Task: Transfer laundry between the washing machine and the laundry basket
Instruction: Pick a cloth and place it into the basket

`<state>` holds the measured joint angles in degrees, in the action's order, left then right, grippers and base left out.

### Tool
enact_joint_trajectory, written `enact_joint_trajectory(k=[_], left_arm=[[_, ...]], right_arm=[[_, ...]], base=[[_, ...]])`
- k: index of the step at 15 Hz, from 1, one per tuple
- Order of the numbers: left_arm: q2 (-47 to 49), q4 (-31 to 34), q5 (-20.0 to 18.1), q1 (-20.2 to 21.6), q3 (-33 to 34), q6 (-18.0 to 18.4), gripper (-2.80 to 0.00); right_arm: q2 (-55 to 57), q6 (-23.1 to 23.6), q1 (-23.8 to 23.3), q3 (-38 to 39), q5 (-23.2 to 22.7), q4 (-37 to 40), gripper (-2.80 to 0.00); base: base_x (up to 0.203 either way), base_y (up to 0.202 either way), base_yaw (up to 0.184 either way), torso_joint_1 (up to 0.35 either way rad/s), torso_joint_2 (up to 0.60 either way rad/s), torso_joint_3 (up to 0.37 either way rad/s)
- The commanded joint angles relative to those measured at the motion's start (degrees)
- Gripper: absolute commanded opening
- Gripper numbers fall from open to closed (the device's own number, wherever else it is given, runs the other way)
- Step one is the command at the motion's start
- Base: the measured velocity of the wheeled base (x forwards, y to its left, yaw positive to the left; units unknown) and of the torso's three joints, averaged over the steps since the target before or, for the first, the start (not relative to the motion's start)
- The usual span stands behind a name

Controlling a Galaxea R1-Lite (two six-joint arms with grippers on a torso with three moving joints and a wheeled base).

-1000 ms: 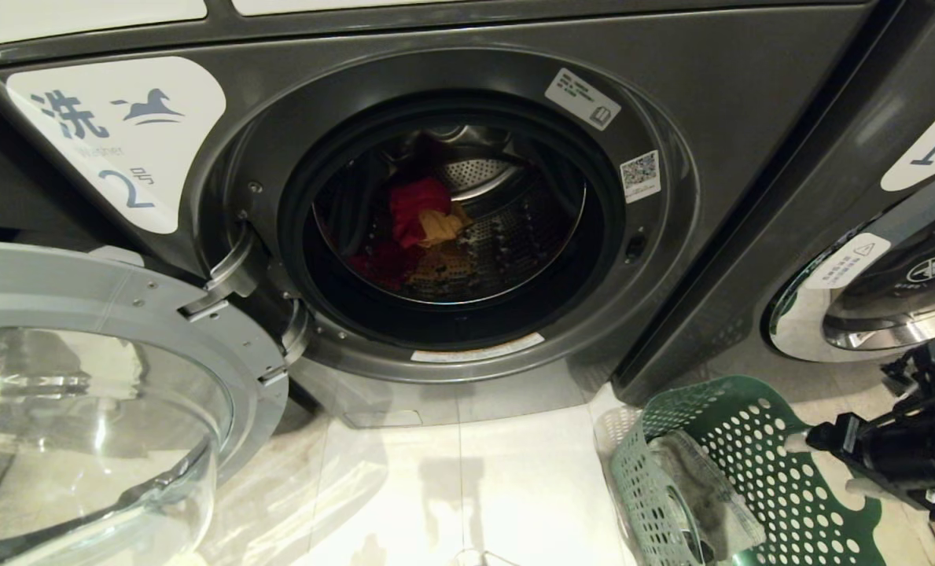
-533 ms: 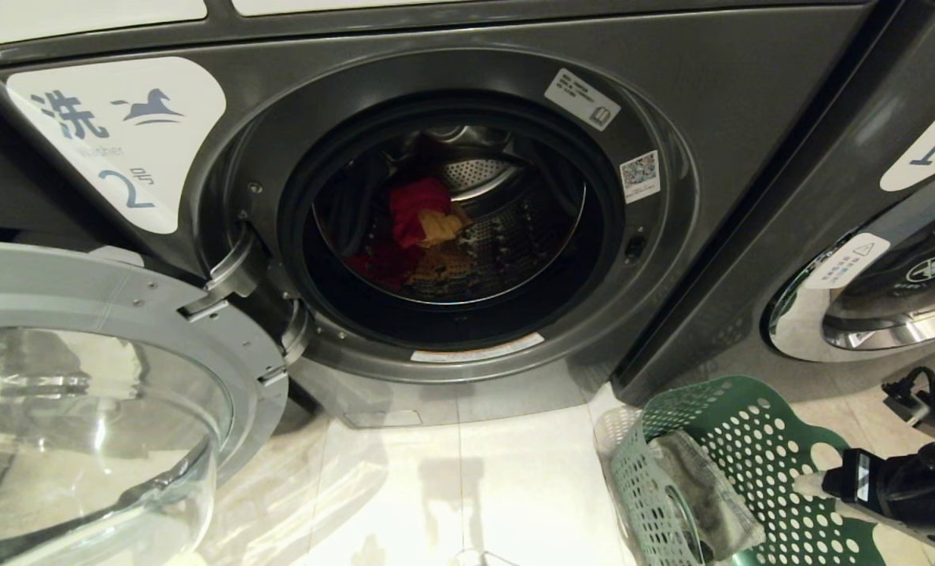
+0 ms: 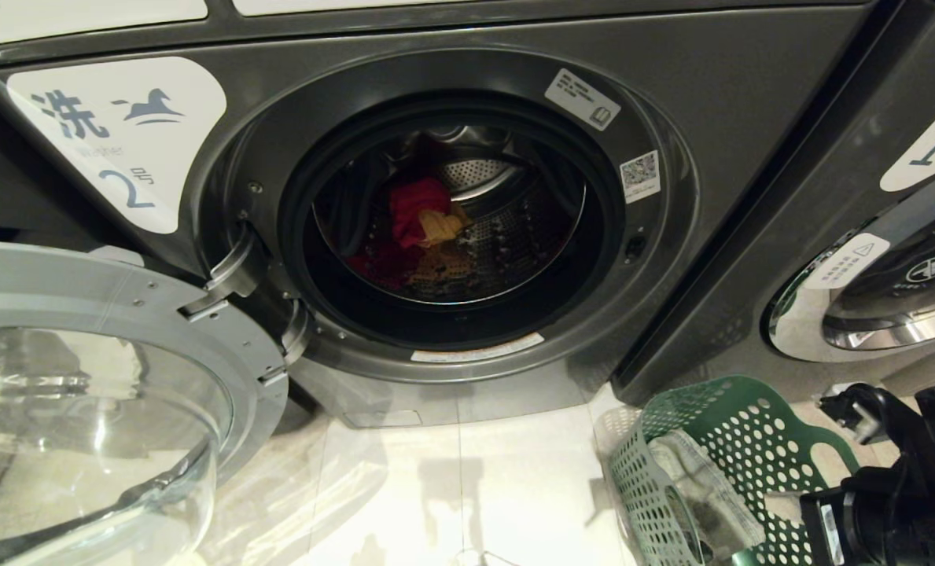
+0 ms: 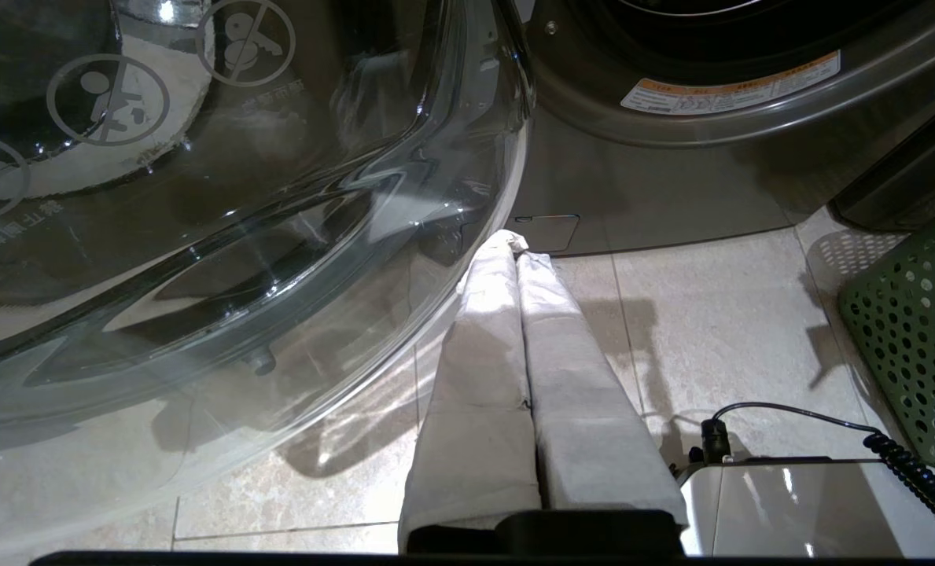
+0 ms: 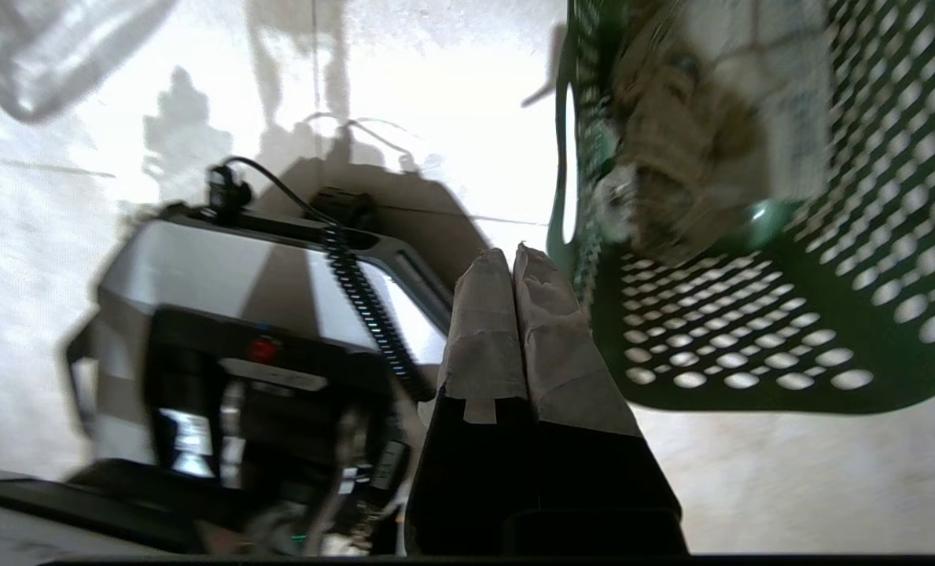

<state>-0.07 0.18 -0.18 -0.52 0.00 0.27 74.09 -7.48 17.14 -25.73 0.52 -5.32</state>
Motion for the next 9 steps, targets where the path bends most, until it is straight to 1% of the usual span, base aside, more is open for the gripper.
enact_joint_trajectory(k=[1,2,5,9], left_arm=[[0.1,0.1,0.0,0.0,0.0,0.0,-2.8],[0.1,0.1,0.0,0.0,0.0,0.0,-2.8],[0.1,0.0,0.0,0.0,0.0,0.0,-2.8],[0.1,0.1,0.0,0.0,0.0,0.0,-2.8]], right_arm=[[-3.0,4.5,3.9,3.2,4.8,-0.3,-2.8],[-3.9,5.3,3.9,5.0,4.9,-0.7,-2.8],[-6.0,5.8,3.9,10.3,4.9,-5.1,-2.8],[-6.2,6.1,3.9,11.1,4.9,-7.0,-2.8]], base=[[0.0,0.0,0.0,0.0,0.0,0.0],[0.0,0.0,0.0,0.0,0.0,0.0],[0.0,0.0,0.0,0.0,0.0,0.0],[0.0,0.0,0.0,0.0,0.0,0.0]])
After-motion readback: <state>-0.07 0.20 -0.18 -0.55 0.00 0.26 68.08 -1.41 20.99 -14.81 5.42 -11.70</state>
